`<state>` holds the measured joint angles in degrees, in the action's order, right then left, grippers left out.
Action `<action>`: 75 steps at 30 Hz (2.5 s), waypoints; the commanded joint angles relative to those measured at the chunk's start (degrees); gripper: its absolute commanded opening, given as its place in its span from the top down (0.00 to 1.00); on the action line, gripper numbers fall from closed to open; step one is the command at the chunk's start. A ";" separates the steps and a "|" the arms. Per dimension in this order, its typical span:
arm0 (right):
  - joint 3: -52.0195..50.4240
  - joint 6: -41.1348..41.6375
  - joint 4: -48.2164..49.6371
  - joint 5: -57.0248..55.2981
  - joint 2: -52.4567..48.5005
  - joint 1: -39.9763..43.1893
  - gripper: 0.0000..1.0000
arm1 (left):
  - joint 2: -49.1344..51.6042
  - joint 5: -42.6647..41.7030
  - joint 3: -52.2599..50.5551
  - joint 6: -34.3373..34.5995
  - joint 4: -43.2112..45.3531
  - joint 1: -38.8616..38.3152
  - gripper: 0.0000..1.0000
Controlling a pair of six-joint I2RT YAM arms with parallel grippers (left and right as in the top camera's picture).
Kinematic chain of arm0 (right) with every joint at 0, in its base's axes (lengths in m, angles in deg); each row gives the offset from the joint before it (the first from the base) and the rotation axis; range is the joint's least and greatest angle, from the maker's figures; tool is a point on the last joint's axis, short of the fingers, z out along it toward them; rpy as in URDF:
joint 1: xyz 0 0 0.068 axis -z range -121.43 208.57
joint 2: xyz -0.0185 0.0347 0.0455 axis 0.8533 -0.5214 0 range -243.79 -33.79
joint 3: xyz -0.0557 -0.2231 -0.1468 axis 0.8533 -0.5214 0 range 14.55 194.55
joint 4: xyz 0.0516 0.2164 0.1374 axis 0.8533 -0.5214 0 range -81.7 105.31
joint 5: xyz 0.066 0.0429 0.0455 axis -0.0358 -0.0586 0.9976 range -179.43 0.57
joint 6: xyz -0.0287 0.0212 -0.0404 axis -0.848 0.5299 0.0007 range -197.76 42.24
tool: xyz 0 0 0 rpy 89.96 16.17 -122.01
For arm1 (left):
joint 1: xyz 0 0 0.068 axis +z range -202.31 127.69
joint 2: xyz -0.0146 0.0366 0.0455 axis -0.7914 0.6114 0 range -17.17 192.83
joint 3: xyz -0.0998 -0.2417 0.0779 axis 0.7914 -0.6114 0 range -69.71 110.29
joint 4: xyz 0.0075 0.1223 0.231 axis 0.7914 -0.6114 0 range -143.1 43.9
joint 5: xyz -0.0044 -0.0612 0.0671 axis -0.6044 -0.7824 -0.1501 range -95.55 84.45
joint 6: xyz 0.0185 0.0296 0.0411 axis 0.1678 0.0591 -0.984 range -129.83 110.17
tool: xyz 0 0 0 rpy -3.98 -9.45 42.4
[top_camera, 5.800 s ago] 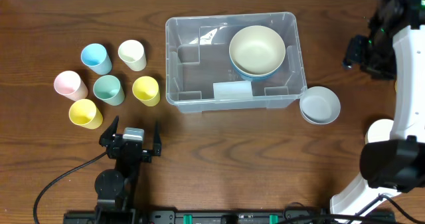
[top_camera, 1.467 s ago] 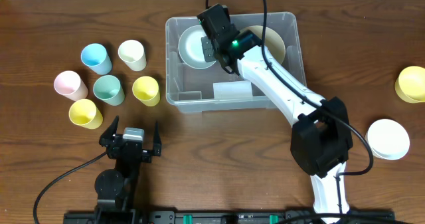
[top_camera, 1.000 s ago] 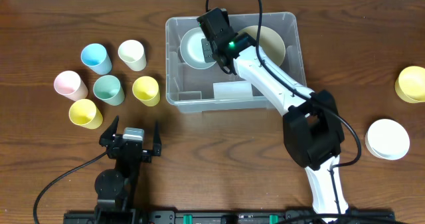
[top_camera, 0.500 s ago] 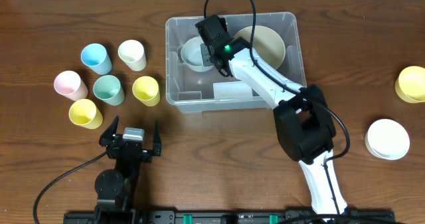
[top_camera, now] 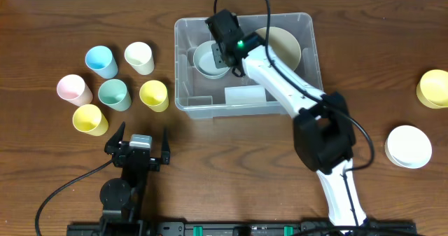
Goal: Pack container
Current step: 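Release the grey bowl in the bin and withdraw the right gripper right, then move the right gripper to the yellow bowl and grasp its rim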
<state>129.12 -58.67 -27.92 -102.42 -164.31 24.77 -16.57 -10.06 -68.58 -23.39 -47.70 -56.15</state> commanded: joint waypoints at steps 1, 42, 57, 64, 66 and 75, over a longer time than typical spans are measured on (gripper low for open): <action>6.14 -1.53 -4.72 -0.33 9.88 0.87 0.54 | -0.26 -0.85 -0.90 -0.13 -2.03 0.28 0.02; -28.68 -7.65 -0.26 8.96 24.00 66.16 0.45 | -0.26 -0.85 -0.90 -0.13 -2.03 0.28 0.02; -35.85 -14.10 12.50 10.84 20.90 66.42 0.30 | -0.26 -0.85 -0.90 -0.15 -2.03 0.28 0.02; -35.85 -14.08 14.21 10.25 16.92 66.55 0.29 | -0.26 -0.85 -0.90 -0.13 -2.03 0.28 0.02; -35.85 -14.32 14.58 10.01 16.04 66.55 0.29 | -0.26 -0.85 -0.90 -0.13 -2.03 0.28 0.02; -35.85 -14.49 16.94 9.79 14.62 67.63 0.30 | -0.26 -0.85 -0.90 -0.13 -2.03 0.28 0.02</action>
<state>93.55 -72.37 -11.31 -91.97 -148.73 91.08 -16.57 -10.04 -68.58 -23.37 -47.70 -56.15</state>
